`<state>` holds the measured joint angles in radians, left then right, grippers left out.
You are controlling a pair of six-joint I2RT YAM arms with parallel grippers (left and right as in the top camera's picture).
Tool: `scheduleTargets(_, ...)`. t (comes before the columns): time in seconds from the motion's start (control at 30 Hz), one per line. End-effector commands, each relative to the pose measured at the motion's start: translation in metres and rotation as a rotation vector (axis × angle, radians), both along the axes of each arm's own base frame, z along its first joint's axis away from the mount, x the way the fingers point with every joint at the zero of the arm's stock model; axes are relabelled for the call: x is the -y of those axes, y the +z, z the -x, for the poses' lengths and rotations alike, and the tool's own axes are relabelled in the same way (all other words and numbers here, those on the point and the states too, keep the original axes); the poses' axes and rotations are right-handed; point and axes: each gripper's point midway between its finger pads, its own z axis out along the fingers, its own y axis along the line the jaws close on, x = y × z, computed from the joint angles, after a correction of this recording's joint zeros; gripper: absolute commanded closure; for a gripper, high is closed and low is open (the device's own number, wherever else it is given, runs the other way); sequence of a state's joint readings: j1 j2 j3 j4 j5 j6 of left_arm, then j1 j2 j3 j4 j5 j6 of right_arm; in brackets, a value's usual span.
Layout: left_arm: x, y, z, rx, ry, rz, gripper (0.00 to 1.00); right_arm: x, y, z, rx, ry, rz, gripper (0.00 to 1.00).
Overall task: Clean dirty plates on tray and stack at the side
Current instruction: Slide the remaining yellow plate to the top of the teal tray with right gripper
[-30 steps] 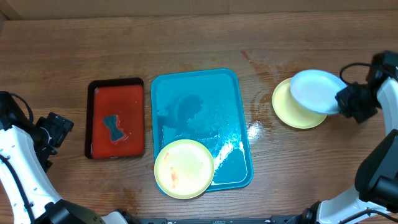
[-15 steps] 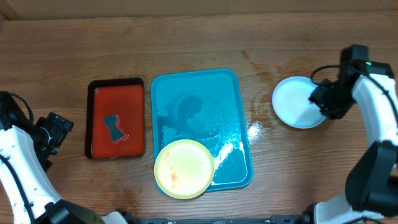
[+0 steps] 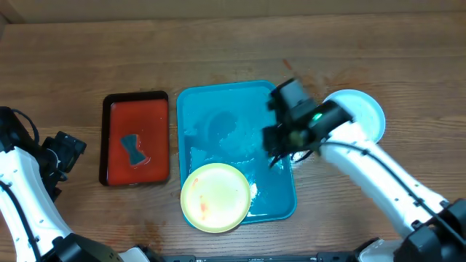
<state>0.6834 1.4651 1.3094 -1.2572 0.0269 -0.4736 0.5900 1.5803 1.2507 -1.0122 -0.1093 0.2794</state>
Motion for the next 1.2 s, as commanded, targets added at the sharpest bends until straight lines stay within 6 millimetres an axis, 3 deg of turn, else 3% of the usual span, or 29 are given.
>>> scheduleTargets(0.0, -0.001, 0.007, -0.002, 0.026, 0.023, -0.007, 0.0, -0.009, -0.034, 0.03, -0.043, 0.101, 0.029, 0.41)
scheduleTargets(0.1, -0.001, 0.007, -0.002, 0.026, 0.023, -0.007, 0.0, -0.017, -0.056, 0.059, -0.086, 0.266, 0.01, 0.41)
scheduleTargets(0.23, -0.001, 0.007, -0.002, 0.026, 0.023, -0.007, 0.0, -0.019, -0.069, 0.08, -0.135, 0.352, -0.019, 0.41)
scheduleTargets(0.4, -0.001, 0.007, -0.002, 0.029, 0.023, -0.005, 0.0, -0.03, -0.068, 0.085, -0.158, 0.365, -0.088, 0.42)
scheduleTargets(0.63, 0.0, 0.007, -0.004, 0.036, 0.022, -0.001, 0.0, -0.031, -0.088, 0.087, -0.222, 0.378, -0.06, 0.44)
scheduleTargets(0.83, 0.0, 0.007, -0.003, 0.036, 0.021, -0.001, 0.0, -0.032, -0.1, 0.089, -0.258, 0.426, -0.035, 0.51)
scheduleTargets(0.97, 0.0, 0.007, -0.003, 0.036, 0.021, -0.001, 0.0, -0.034, -0.096, 0.088, -0.242, 0.466, -0.031, 0.51)
scheduleTargets(1.03, 0.0, 0.007, -0.003, 0.036, 0.022, -0.001, 0.0, -0.035, -0.089, 0.078, -0.214, 0.459, -0.021, 0.51)
scheduleTargets(1.17, 0.0, 0.007, -0.004, 0.036, 0.022, -0.001, 0.0, -0.041, -0.058, 0.063, -0.201, 0.427, -0.002, 0.54)
